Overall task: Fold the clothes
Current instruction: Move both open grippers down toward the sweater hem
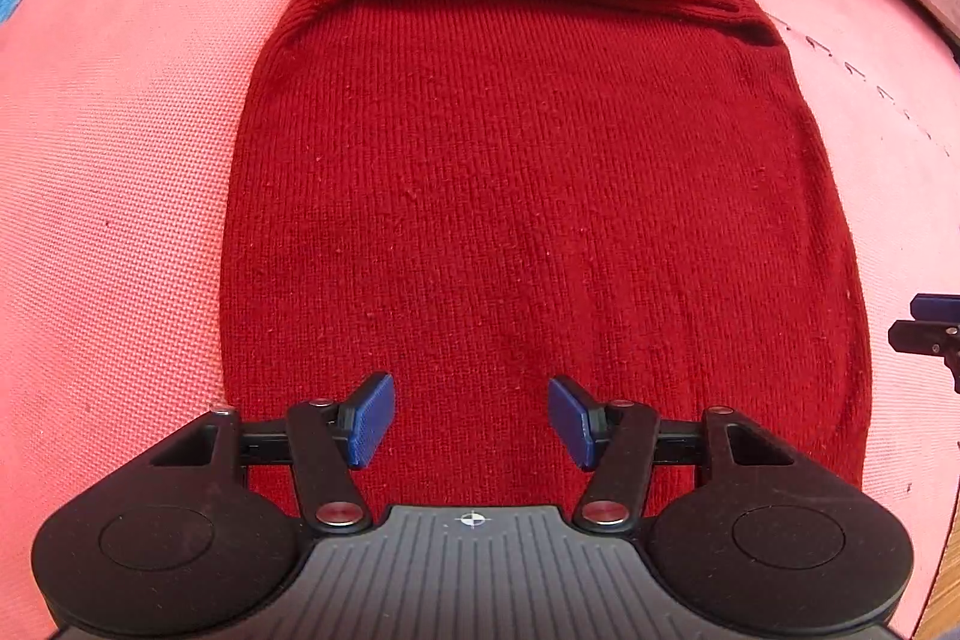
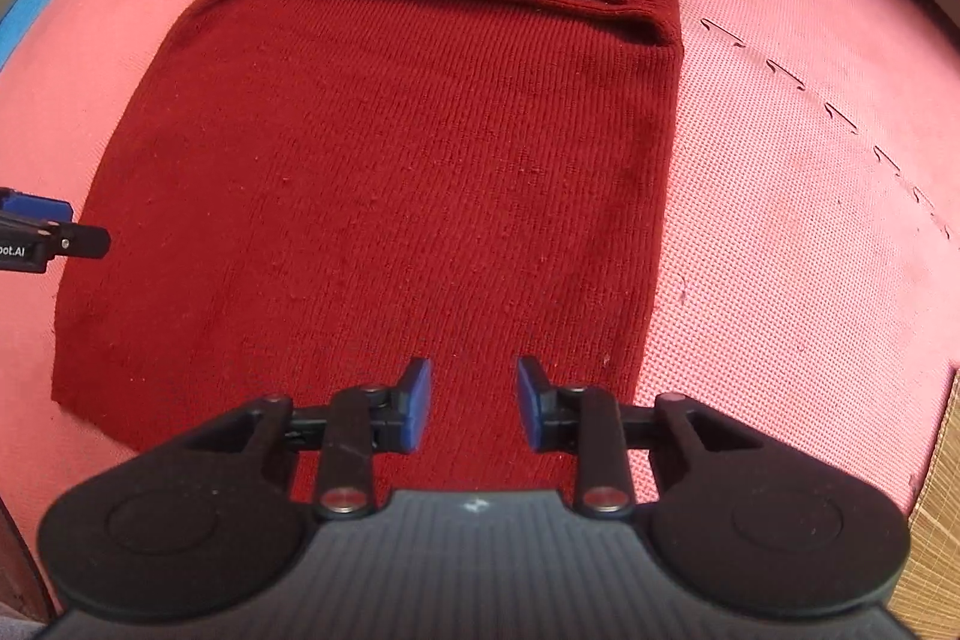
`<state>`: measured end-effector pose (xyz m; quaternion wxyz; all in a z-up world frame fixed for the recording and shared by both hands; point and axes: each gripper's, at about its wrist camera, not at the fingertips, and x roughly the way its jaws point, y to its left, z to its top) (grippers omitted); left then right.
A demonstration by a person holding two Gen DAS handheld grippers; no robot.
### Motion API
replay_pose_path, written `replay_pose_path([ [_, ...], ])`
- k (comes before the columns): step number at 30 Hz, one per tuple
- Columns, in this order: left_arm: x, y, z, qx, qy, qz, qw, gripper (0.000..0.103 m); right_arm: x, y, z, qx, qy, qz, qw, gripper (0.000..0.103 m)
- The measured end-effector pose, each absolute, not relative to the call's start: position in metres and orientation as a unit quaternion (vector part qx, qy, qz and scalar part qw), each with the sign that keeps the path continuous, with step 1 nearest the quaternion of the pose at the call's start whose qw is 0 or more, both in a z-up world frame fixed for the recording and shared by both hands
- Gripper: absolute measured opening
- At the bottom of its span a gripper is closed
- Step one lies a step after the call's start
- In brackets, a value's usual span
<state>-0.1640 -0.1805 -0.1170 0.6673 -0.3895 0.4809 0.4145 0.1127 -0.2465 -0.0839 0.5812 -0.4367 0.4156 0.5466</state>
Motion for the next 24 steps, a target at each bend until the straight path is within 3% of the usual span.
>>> replay_pose_path([
  [24, -0.146, -0.212, -0.123, -0.396, 0.510, 0.374, 0.666, 0.059, 0.104, -0.284, -0.093, -0.410, 0.454, 0.503, 0.611, 0.045],
])
